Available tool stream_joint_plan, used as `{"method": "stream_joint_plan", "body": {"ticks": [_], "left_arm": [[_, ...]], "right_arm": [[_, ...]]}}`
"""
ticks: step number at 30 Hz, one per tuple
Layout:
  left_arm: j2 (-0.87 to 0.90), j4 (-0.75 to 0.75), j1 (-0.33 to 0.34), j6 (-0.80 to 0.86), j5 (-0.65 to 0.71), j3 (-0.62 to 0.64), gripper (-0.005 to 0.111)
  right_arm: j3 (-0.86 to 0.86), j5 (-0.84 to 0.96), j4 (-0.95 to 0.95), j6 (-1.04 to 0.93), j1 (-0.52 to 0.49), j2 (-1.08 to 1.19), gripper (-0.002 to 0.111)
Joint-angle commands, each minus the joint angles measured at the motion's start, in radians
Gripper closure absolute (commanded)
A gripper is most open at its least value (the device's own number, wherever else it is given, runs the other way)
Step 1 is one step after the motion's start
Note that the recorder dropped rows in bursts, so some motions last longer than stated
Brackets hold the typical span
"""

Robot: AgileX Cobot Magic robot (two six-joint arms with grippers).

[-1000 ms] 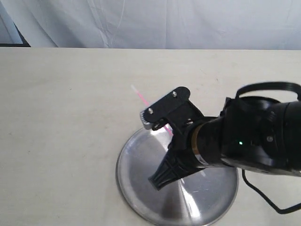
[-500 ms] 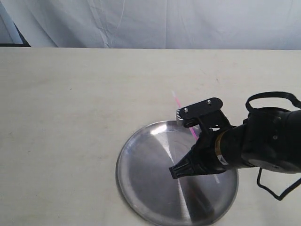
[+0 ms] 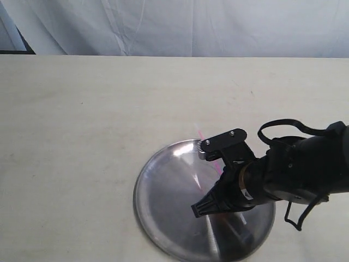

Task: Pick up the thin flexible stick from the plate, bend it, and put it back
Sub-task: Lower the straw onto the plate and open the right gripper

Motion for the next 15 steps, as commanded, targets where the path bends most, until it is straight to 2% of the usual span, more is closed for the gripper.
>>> {"method": "stream_joint_plan", "body": {"ticks": [1,3,4,15], "left_arm": [[0.002,0.026,-0.002,0.0,0.004,0.004,0.094],[0.002,0.026,-0.002,0.0,0.004,0.004,0.094],[0.002,0.026,-0.002,0.0,0.004,0.004,0.094],[0.002,0.026,-0.002,0.0,0.002,0.004,0.094]], "right_arm": [[0.005,-0.033,0.004,-0.001,-0.003,0.018,0.073],[0.005,-0.019,0.004,-0.001,-0.003,0.016,0.058],[0.005,-0.014,0.004,-0.001,-0.003,0.014,0.056],[0.005,0.097,0.04,0.001,-0.003,-0.218,0.055]]}}
